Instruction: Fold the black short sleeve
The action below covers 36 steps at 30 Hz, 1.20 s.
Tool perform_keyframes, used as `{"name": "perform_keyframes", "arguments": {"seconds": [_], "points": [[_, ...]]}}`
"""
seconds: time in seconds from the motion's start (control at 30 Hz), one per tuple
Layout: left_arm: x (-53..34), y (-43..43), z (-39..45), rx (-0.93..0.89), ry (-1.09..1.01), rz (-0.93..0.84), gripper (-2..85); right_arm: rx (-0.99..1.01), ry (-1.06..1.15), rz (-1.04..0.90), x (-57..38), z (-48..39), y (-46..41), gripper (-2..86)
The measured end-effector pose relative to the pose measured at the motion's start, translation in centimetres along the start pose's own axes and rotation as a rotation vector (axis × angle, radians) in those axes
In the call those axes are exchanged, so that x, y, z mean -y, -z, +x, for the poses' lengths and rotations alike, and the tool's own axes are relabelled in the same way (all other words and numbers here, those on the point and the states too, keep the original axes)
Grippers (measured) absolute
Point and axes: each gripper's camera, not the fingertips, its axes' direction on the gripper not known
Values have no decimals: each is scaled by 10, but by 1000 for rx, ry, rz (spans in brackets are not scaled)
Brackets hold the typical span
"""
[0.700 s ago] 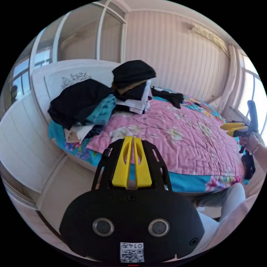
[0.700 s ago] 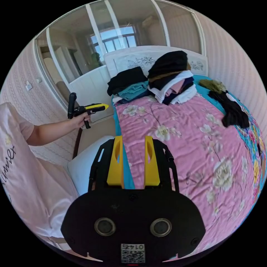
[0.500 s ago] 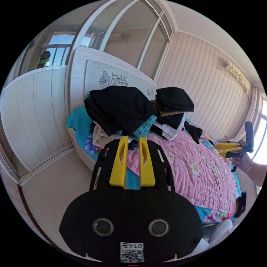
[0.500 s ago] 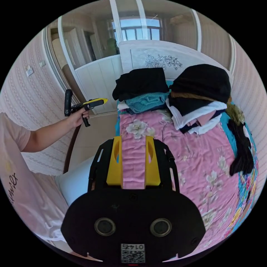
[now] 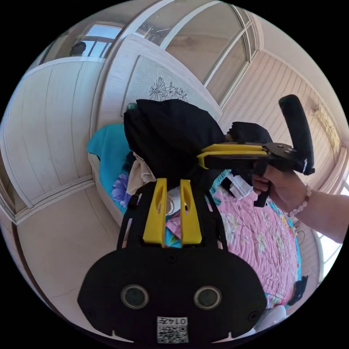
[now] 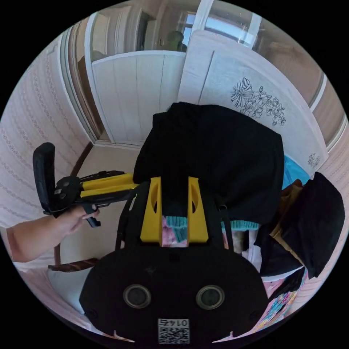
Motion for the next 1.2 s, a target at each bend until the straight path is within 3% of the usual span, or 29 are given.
{"name": "perform_keyframes", "arguments": {"seconds": [0.1,0.33,0.57,0.7,0.9,1.0,1.13,1.2], "points": [[8,15,-11,-25,-30,14,-5,133,-84,-26,-2,33,-6,31],[12,74,-18,-108,-112,146,-10,86,-172,183,-65,96,78,9],[18,154,18,-276,-259,264,-10,192,-444,495,-194,143,192,5],[28,186,38,-256,-401,312,-10,126,-595,587,-285,152,231,5],[38,151,34,-221,-352,92,-10,101,-759,496,-362,156,217,8],[45,144,45,-183,-403,76,-10,53,-789,438,-386,155,207,13],[48,132,59,-346,-410,51,-10,22,-846,263,-408,162,174,30],[40,117,79,-427,-455,22,-10,17,-871,85,-420,166,141,66]]}}
